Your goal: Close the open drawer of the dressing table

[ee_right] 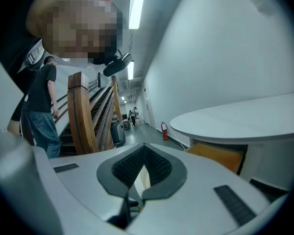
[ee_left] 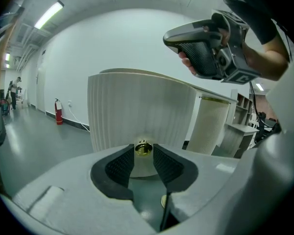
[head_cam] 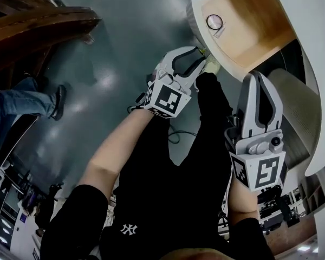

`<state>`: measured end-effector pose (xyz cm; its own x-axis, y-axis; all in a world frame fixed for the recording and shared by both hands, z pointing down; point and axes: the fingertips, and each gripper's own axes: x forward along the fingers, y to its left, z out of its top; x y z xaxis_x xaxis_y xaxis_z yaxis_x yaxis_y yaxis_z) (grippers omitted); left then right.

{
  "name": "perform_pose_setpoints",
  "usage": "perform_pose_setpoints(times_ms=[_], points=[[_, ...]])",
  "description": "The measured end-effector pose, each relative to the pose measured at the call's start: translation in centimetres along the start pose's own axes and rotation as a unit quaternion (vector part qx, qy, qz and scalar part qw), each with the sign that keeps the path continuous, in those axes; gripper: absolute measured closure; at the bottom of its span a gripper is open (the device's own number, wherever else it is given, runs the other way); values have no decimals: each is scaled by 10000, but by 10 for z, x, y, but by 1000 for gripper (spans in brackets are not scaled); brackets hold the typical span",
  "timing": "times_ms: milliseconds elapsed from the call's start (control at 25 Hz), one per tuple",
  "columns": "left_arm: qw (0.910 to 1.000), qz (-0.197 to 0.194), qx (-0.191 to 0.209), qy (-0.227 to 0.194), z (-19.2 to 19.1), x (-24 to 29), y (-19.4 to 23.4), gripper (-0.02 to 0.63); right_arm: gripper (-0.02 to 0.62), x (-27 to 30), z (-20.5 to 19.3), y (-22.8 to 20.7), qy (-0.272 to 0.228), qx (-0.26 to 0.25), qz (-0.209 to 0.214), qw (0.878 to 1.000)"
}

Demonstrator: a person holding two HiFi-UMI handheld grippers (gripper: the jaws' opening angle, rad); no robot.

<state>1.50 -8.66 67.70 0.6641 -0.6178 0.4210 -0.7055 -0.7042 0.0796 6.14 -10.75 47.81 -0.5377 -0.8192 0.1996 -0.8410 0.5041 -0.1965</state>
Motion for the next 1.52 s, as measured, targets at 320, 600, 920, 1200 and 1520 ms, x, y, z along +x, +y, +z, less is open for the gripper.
perform_pose_setpoints(times_ms=[320, 600, 920, 1200, 1520], points=[[10000, 20, -35, 38, -2, 4, 7, 489, 580, -5, -6, -17, -26, 21, -289, 9996], [10000, -55, -27, 43, 13, 24, 6, 490, 580, -18, -3, -45, -51, 32, -541, 9985], [9996, -256, 109, -51, 37, 65, 9, 491, 580, -26, -5, -72, -94, 56, -758, 9971], [9989, -344, 188, -246, 62, 105, 15, 492, 580, -22, -14, -102, -28, 31, -893, 9960], [9978, -382, 250, -475, 81, 140, 22, 492, 580, -11, -25, -123, 14, -10, -917, 9958]])
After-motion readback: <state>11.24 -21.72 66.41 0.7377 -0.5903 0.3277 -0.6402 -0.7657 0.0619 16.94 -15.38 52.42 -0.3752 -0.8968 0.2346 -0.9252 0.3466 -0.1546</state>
